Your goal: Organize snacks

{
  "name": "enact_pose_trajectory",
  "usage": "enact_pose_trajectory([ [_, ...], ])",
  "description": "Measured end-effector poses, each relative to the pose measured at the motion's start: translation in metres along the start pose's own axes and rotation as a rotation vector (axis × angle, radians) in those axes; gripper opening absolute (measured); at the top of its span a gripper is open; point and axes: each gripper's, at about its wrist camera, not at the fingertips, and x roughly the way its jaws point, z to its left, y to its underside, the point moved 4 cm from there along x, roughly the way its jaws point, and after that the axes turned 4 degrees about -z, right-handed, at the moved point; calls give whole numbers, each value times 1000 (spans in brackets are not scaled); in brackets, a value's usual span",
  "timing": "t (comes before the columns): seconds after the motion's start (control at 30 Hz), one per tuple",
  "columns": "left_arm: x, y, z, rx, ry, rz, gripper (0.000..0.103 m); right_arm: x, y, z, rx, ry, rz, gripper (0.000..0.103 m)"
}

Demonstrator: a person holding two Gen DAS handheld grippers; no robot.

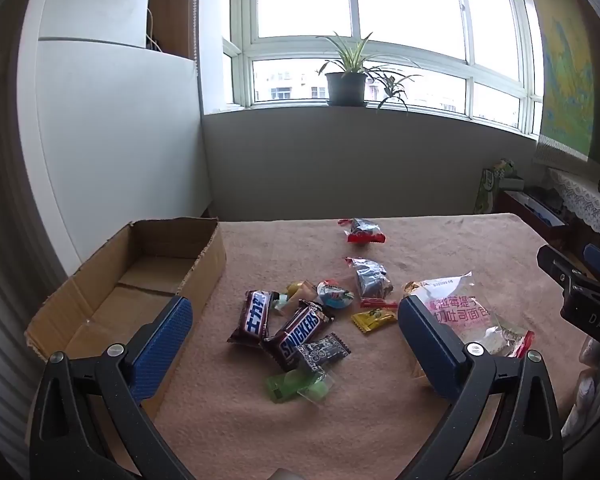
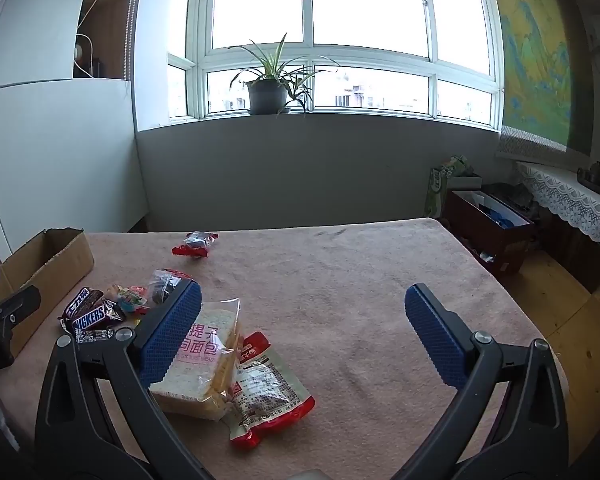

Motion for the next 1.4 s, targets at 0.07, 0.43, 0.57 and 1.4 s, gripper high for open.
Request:
enact_pose_trajectory([
  [0.07, 0, 0, 0, -1, 1, 0, 102, 0, 1, -1, 3, -1, 4, 103],
  [0.43, 0, 1, 0, 3, 2, 0, 102, 1, 1, -2, 2, 1, 8, 103],
  [0.57, 0, 1, 0, 2, 2, 0, 102, 1, 1, -2, 4, 1, 7, 103],
  [1.4, 0, 1, -1, 4, 4, 0, 102, 2, 4, 0, 3, -1, 13, 103],
])
